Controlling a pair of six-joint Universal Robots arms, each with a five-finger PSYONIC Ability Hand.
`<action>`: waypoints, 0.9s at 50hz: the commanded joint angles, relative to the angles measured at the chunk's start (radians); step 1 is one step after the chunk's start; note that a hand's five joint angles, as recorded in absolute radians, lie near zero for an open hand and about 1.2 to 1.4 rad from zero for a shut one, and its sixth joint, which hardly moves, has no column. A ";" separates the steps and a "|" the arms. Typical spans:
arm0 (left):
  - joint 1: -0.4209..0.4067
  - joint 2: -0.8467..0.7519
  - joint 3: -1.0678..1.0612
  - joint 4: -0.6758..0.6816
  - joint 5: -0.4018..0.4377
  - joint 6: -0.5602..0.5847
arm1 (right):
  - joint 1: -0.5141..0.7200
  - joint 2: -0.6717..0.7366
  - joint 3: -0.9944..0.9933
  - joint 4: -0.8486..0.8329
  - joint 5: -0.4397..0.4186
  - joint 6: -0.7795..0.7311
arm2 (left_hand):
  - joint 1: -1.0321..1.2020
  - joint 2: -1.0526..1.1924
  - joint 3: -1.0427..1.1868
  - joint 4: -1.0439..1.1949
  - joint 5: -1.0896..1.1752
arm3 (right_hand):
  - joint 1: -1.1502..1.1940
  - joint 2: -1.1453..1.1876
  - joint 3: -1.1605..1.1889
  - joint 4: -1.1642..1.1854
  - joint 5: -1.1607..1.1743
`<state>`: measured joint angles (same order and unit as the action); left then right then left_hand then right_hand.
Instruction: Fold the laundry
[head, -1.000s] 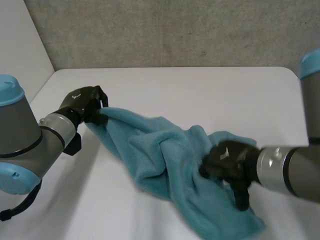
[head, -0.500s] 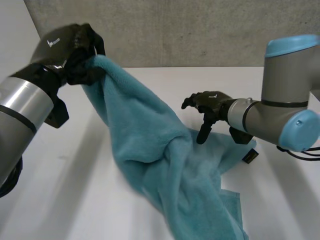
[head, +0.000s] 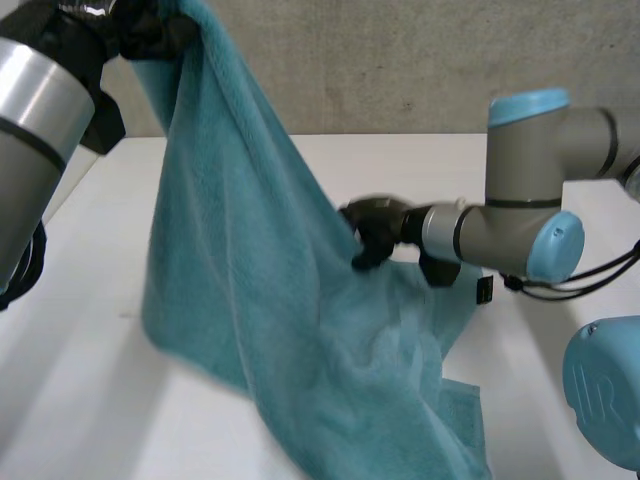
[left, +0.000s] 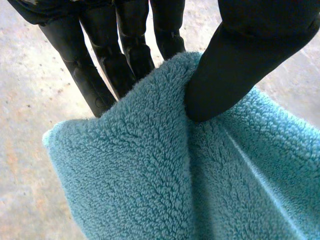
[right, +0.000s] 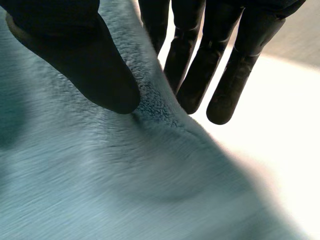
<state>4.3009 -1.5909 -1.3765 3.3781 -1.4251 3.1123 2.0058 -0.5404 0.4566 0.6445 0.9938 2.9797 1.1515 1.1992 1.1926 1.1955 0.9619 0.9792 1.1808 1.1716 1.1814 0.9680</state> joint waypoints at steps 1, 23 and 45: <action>0.016 -0.133 0.179 0.061 -0.009 0.006 | -0.012 -0.118 -0.124 -0.307 0.335 0.062 | 0.245 0.197 0.204 0.201 0.260 | 0.417 0.215 0.225 0.215 0.254; 0.077 -0.147 -0.063 0.285 -0.133 0.071 | -0.030 -0.771 0.887 -0.891 0.302 -0.087 | 0.245 0.197 0.204 0.201 0.260 | 0.417 0.215 0.225 0.215 0.254; 0.106 -0.004 -0.516 0.273 -0.106 0.170 | -0.058 -0.645 0.936 -0.545 0.308 -0.186 | 0.245 0.197 0.204 0.201 0.260 | -0.598 -0.799 -0.790 -0.800 -0.761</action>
<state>4.3883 -1.6041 -1.8962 3.6590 -1.5301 3.2717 1.9598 -1.1776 1.4585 0.1227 1.2863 2.7639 1.1515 1.2001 1.1926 1.1957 0.9620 0.4546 0.5276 0.5284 0.5280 0.3560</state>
